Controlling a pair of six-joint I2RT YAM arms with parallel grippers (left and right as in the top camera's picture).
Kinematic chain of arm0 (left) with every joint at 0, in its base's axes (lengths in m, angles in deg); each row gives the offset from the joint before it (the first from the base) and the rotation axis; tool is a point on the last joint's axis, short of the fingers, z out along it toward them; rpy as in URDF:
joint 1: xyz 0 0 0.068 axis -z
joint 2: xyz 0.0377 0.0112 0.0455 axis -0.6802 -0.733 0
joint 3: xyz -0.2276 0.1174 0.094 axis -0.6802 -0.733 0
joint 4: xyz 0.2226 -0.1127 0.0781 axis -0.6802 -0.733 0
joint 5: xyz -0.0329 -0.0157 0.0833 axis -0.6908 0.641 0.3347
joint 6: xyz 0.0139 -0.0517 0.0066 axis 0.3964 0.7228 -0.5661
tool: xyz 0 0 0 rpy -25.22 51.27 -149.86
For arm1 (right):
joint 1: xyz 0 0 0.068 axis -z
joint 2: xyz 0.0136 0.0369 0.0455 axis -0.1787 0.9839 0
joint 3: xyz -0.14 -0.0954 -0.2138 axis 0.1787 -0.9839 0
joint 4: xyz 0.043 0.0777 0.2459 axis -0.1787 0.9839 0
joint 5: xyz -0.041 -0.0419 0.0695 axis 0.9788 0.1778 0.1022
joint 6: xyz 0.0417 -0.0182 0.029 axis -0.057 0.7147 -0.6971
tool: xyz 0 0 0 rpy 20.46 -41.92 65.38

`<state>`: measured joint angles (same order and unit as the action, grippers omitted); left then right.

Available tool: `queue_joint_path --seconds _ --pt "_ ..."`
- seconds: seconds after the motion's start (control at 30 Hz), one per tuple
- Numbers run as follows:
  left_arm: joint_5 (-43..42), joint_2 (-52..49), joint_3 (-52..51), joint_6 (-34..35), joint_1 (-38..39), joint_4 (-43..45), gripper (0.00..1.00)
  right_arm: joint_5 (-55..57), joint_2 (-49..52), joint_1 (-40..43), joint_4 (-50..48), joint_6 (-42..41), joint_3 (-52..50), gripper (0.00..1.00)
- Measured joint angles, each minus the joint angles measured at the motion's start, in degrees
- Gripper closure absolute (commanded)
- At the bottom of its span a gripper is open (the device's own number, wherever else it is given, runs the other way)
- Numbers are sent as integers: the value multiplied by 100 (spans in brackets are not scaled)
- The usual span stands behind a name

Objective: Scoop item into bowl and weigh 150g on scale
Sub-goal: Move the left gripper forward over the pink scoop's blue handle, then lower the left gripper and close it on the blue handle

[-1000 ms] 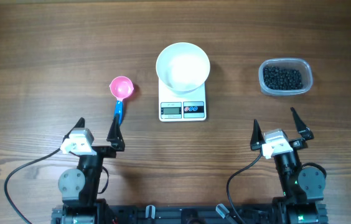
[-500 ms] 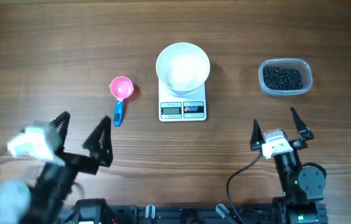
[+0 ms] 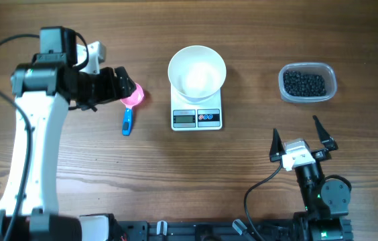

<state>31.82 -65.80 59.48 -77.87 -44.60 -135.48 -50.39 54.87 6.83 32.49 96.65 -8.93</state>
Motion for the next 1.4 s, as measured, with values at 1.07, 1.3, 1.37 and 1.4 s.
queue_joint_path --seconds 1.07,1.3,1.37,1.4 --pt "778 -1025 -1300 -24 13 1193 35 0 0 0 0 0 0 0" --pt "1700 -1032 -2028 59 776 2229 36 0 0 0 0 0 0 0" --pt "1950 -1032 -2218 61 944 2490 36 0 0 0 0 0 0 0" --pt "2041 -1032 -2295 59 984 2612 36 0 0 0 0 0 0 0"
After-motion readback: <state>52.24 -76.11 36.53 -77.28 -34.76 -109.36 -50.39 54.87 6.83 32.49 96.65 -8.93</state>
